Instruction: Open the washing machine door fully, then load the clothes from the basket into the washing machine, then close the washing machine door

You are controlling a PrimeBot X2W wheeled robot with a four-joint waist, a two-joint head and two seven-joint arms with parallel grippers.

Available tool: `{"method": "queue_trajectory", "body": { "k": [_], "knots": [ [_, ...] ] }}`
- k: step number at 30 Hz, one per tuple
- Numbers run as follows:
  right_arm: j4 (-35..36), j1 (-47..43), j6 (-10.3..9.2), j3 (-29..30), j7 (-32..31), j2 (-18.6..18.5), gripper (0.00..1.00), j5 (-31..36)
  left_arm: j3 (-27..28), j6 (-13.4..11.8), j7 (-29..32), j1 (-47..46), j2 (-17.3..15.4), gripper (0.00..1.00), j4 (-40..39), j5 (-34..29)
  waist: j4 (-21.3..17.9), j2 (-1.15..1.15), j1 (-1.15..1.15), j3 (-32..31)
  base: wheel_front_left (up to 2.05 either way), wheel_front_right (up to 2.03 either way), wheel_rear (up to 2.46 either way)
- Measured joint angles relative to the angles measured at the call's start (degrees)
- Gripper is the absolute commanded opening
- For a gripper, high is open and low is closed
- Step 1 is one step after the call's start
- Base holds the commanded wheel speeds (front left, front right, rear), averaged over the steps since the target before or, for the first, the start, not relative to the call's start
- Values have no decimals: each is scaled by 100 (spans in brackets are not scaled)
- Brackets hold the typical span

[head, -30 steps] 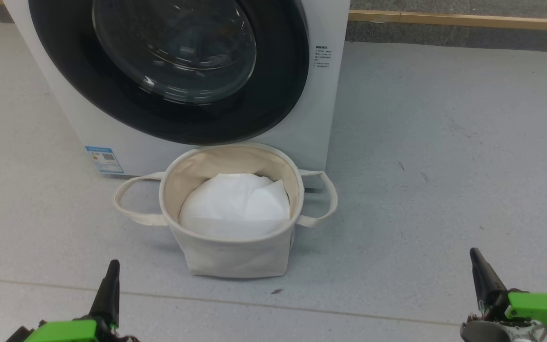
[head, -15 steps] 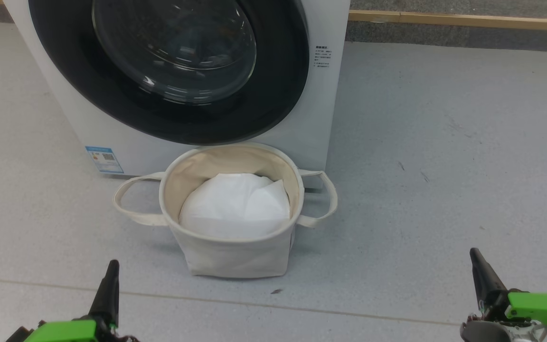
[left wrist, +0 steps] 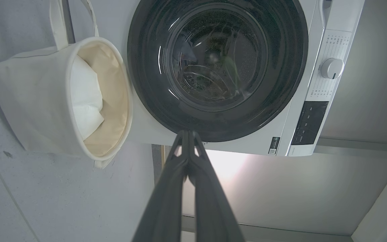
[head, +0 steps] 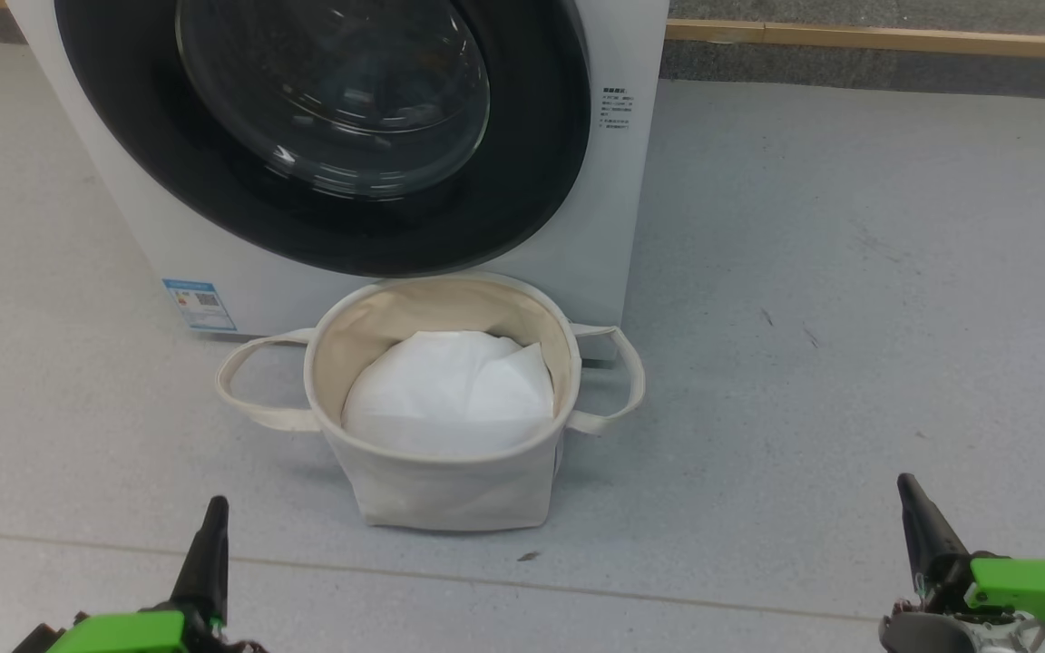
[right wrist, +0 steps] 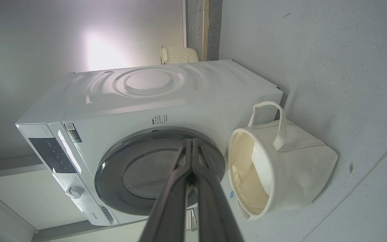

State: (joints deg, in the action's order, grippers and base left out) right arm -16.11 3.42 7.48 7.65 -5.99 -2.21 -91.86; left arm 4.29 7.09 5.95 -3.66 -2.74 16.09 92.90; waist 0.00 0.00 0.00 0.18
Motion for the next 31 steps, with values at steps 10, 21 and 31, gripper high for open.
{"method": "queue_trajectory", "body": {
  "k": [10, 21, 31],
  "knots": [
    [0, 0, 0, 0, 0, 0, 0, 0, 4, 0, 0, 0, 8, 0, 0, -1, 0, 0, 0, 0, 0, 0, 0],
    [0, 0, 0, 0, 0, 0, 0, 0, 9, 0, 1, 0, 10, 0, 0, -1, 0, 0, 0, 0, 0, 0, 0],
    [0, 0, 0, 0, 0, 0, 0, 0, 13, 0, 5, 0, 11, 0, 0, -1, 0, 0, 0, 0, 0, 0, 0]
  ]
}}
